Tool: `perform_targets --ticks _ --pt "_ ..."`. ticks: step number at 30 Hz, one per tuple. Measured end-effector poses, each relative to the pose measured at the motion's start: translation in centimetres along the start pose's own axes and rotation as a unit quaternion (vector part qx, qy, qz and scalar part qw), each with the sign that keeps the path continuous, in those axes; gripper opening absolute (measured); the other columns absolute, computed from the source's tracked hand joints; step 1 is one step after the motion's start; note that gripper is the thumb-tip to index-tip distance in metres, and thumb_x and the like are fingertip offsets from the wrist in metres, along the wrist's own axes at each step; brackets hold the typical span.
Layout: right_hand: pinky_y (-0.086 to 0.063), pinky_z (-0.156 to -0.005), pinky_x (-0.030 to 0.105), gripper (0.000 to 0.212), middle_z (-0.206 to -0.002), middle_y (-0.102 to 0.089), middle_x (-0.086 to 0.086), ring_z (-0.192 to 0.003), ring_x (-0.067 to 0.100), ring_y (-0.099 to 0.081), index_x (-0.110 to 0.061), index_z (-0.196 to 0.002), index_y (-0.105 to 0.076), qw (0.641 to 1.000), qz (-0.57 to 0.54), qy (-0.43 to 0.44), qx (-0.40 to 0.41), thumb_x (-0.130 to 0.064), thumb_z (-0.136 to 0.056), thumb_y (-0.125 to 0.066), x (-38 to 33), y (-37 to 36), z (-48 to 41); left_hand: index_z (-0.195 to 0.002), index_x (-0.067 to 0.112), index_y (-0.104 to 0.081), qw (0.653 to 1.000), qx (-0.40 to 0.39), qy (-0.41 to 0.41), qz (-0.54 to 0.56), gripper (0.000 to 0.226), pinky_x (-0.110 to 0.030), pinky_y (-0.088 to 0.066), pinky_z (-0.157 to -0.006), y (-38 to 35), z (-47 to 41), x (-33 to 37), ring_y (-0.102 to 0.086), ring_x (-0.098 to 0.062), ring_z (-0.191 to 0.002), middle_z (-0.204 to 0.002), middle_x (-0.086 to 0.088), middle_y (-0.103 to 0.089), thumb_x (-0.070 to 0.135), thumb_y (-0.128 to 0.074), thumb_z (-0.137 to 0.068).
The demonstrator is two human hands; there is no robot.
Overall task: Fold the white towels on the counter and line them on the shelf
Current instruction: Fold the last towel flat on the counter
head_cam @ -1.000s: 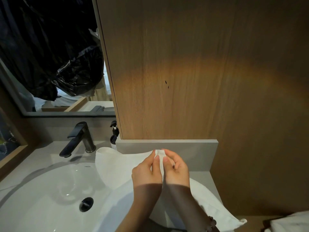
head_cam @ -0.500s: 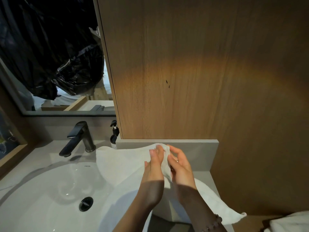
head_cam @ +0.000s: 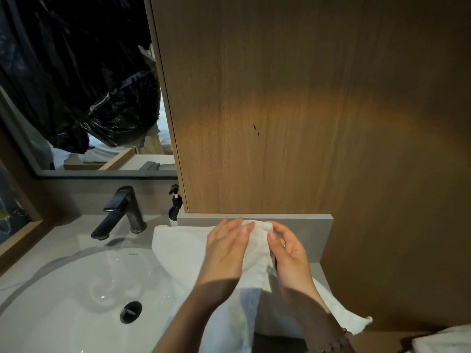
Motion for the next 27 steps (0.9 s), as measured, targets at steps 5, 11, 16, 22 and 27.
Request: perform_targets --ticks 5,11,16,22,27 --pt "-0.056 -0.076 0.027 0.087 -0.1 -0.072 0.01 -0.093 0.022 -0.069 -0.01 -0.113 -0.058 0.997 -0.013 0.028 -0.064 -0.066 -0.049 -0.079 -1.7 0.6 0.2 -0.094 0.04 -0.049 0.991 -0.035 -0.101 -0.077 0.037 -0.028 -0.012 -0.116 3.5 -1.5 -0.4 -0.027 0.026 -0.122 -0.119 0.038 -0.046 0.059 -0.062 -0.065" --pt "-0.054 -0.071 0.024 0.069 -0.098 -0.071 0.016 -0.087 0.023 -0.069 -0.003 -0.11 -0.058 0.99 -0.035 0.055 -0.125 -0.05 -0.064 -0.079 -3.9 0.7 0.7 -0.076 0.029 -0.054 0.987 -0.129 -0.081 -0.045 0.025 -0.044 -0.015 -0.117 5.0 -3.0 0.7 -0.054 0.014 -0.104 -0.097 0.028 -0.065 0.045 -0.071 -0.066" --pt "-0.054 -0.072 0.025 0.045 -0.106 -0.07 0.014 -0.09 0.024 -0.069 -0.003 -0.111 -0.057 0.988 -0.038 0.056 -0.142 -0.034 -0.08 -0.068 -4.6 0.8 1.3 -0.07 0.019 -0.062 0.981 -0.181 -0.068 -0.022 0.02 -0.013 -0.041 -0.074 4.3 -3.0 1.2 -0.054 0.005 -0.069 -0.07 0.016 -0.062 0.035 -0.073 -0.076" --pt "-0.05 -0.06 0.015 0.022 -0.076 -0.073 0.005 -0.066 0.01 -0.067 -0.005 -0.108 -0.055 0.99 0.034 0.068 -0.118 -0.011 -0.087 -0.051 -5.8 1.5 1.7 -0.059 0.031 -0.07 0.99 -0.12 -0.075 0.008 0.015 -0.013 -0.044 -0.068 4.0 -3.2 1.3 -0.056 0.001 -0.067 -0.068 0.012 -0.063 0.034 -0.071 -0.073" --pt "-0.037 -0.054 0.012 0.026 -0.047 -0.046 -0.012 -0.05 0.003 -0.04 -0.026 -0.104 -0.062 0.966 0.208 0.133 -0.078 -0.006 -0.088 -0.059 -7.2 1.9 1.2 -0.061 0.03 -0.072 0.991 -0.056 -0.12 -0.025 0.019 -0.018 -0.044 -0.069 3.8 -3.3 2.1 -0.059 -0.001 -0.069 -0.074 0.007 -0.065 0.017 -0.077 -0.075"
Point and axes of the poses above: each hand's wrist, its own z-axis away from the middle knuckle, its own y-axis out of the back of the hand, x = y × z, the point moved 2 cm from there along -z, towards the middle knuckle
